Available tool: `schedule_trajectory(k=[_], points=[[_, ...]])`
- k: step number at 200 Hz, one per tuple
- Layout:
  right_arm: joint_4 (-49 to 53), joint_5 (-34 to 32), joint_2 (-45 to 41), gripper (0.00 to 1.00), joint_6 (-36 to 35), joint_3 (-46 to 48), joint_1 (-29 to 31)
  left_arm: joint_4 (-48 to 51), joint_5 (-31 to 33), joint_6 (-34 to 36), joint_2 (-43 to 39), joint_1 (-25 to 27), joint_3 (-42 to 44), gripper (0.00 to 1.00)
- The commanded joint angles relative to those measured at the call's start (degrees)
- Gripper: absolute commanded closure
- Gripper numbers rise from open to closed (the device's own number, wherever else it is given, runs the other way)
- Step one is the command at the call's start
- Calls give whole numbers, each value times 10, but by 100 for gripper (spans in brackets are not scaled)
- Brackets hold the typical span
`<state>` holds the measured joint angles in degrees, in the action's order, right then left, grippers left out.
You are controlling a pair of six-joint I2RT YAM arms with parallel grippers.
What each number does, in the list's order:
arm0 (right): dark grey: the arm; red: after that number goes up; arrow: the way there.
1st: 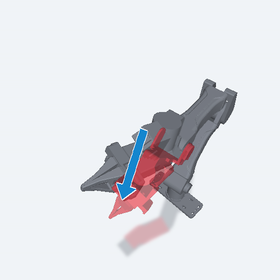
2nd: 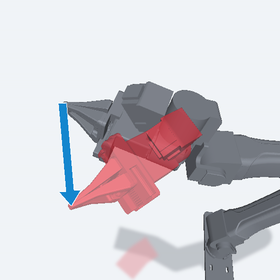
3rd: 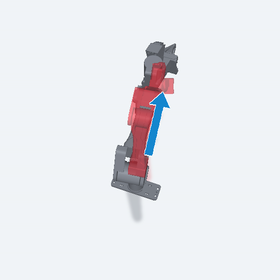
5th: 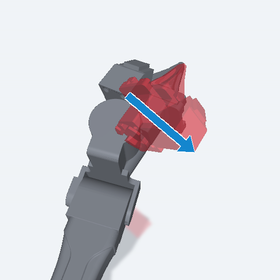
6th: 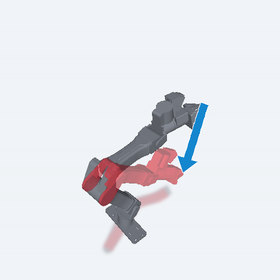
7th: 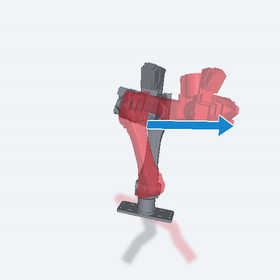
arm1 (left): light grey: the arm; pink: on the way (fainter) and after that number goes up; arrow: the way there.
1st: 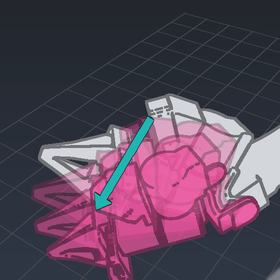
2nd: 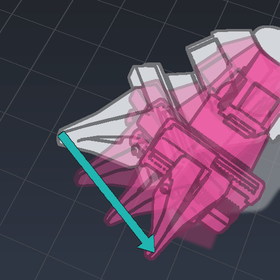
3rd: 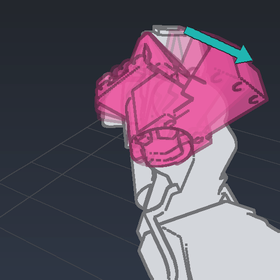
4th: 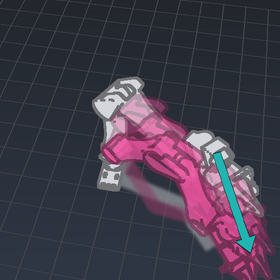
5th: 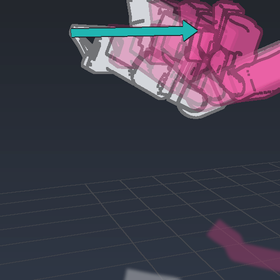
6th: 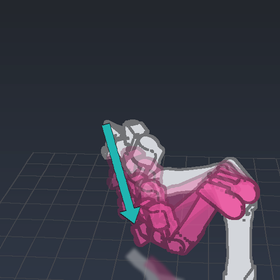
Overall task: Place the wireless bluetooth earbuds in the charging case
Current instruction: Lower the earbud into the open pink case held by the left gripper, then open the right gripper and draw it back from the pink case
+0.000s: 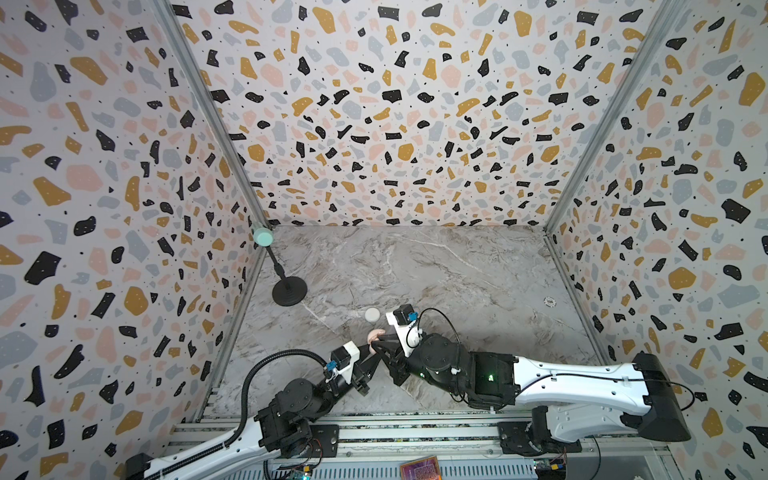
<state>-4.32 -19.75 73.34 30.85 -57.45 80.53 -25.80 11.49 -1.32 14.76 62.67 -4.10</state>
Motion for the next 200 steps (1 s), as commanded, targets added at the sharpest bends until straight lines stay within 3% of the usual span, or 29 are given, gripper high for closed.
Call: schedule_trajectory(k=[1, 77, 133, 149, 200], points=[[10, 2, -22, 75, -6, 2, 3, -47, 5, 0, -6, -3, 0, 100], [37, -21, -37, 61, -7, -11, 3, -46, -5, 4, -7, -3, 1, 100], [44, -22, -99, 20, -30, -7, -5, -41, -27, 3, -6, -3, 1, 100], [37, 16, -119, 14, -25, 6, -28, -42, -46, -1, -6, -3, 1, 100], [-31, 232, -168, 7, 31, 73, -128, -69, -105, -38, 22, -2, -5, 100]])
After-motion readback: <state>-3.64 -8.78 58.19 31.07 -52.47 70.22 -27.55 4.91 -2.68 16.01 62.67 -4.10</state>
